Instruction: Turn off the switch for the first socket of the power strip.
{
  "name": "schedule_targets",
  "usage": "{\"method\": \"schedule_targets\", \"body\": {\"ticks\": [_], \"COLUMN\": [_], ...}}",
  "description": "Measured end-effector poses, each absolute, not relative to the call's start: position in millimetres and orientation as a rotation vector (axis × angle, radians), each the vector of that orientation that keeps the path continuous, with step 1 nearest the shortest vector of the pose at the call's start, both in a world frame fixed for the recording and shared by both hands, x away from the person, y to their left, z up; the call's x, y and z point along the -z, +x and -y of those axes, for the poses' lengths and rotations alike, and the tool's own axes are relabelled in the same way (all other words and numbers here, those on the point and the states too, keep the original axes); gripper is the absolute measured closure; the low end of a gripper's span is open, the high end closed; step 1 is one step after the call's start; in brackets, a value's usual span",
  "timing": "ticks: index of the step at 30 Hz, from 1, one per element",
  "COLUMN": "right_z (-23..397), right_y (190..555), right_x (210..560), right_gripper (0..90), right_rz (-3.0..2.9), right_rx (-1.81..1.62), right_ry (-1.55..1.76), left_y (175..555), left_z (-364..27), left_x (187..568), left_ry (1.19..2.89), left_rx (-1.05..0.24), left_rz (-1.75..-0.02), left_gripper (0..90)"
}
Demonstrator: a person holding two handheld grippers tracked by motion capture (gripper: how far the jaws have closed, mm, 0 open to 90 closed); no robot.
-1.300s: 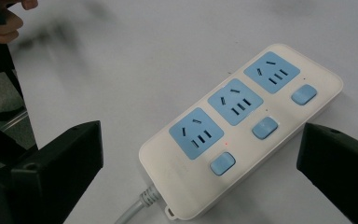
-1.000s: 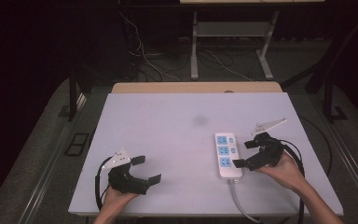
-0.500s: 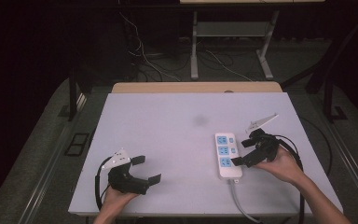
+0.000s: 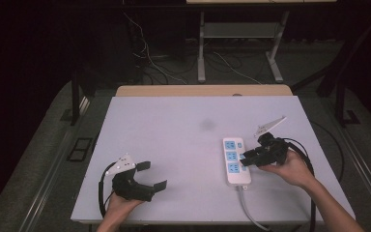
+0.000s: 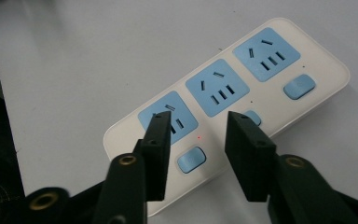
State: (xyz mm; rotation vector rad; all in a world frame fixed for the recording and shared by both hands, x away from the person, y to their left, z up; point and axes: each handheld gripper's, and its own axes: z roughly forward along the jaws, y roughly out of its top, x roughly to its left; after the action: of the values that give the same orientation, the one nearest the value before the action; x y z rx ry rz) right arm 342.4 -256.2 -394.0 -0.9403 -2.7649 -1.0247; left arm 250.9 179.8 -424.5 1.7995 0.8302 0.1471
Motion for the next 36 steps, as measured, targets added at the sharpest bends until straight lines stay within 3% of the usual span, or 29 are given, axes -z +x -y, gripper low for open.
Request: {"method": "schedule_targets", "body": {"ticks": [3, 10, 36], "right_z": [256, 256, 249], "right_y": [343, 345, 343], "right_x": [396, 398, 410], "right_gripper": [74.7, 89.2, 90.0], "right_rz": [2.748, 2.740, 2.774], "right_rx": [1.014, 0.993, 0.918], "right_ry": [-0.930, -0.916, -0.878], "left_y": [251, 251, 250], "left_z": [-180, -180, -179], "left_x": [425, 425, 425], "left_ry": [1.799, 1.799, 1.805], "left_rx": [-0.148, -0.147, -0.152], "left_rz": [-0.830, -0.830, -0.828], "left_gripper": [0.0, 0.0, 0.0]}}
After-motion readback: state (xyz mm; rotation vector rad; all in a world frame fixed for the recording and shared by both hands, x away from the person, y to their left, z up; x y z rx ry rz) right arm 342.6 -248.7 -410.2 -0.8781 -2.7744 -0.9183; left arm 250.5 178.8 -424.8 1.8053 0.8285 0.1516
